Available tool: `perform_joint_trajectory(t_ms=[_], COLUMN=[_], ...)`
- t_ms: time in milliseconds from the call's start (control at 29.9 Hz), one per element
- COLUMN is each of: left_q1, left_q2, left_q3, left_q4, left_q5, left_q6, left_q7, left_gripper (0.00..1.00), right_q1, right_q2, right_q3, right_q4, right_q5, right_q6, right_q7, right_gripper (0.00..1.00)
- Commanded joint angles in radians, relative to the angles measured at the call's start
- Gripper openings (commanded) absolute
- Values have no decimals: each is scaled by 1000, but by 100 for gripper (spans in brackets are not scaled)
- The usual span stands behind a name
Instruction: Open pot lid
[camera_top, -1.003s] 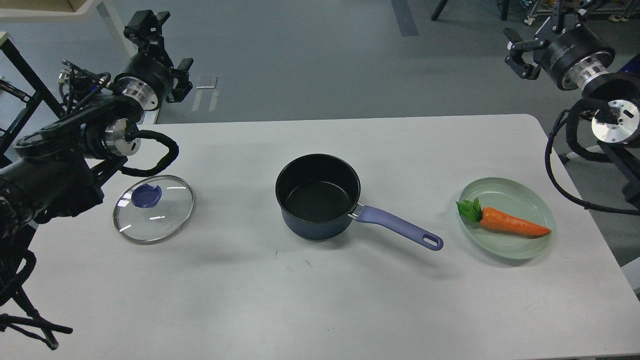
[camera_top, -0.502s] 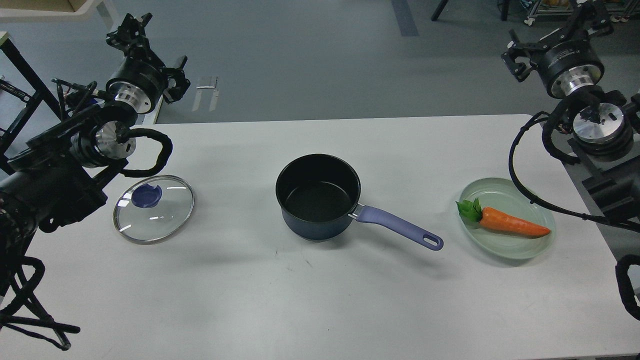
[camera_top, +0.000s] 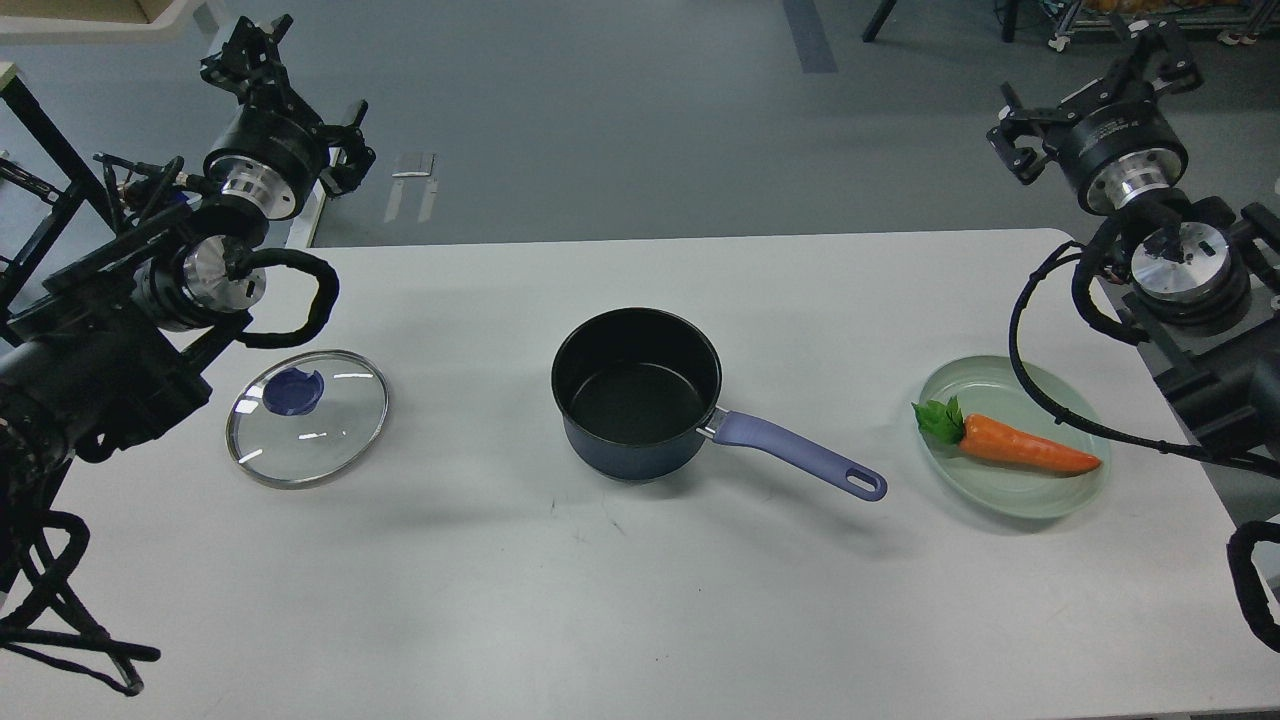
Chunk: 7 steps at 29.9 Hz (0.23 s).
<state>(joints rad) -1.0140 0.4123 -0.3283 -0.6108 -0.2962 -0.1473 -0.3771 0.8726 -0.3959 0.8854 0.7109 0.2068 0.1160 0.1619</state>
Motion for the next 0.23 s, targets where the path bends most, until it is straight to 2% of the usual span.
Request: perform_joint_trajectory(t_ms=[0, 201], left_q1=[2, 8], left_q2=[2, 3], left_q3=[0, 0], left_q4=[-1, 0], left_q5=[2, 0], left_q6=[0, 0], left_q7=[-9, -11], left_gripper=[99, 99], right_q1=[0, 0], right_q2=[0, 0], right_q3=[0, 1], right_q4=[1, 1], right_q5=[-1, -1], right_q6=[-1, -1], right_q7=[2, 2], right_gripper=[100, 100])
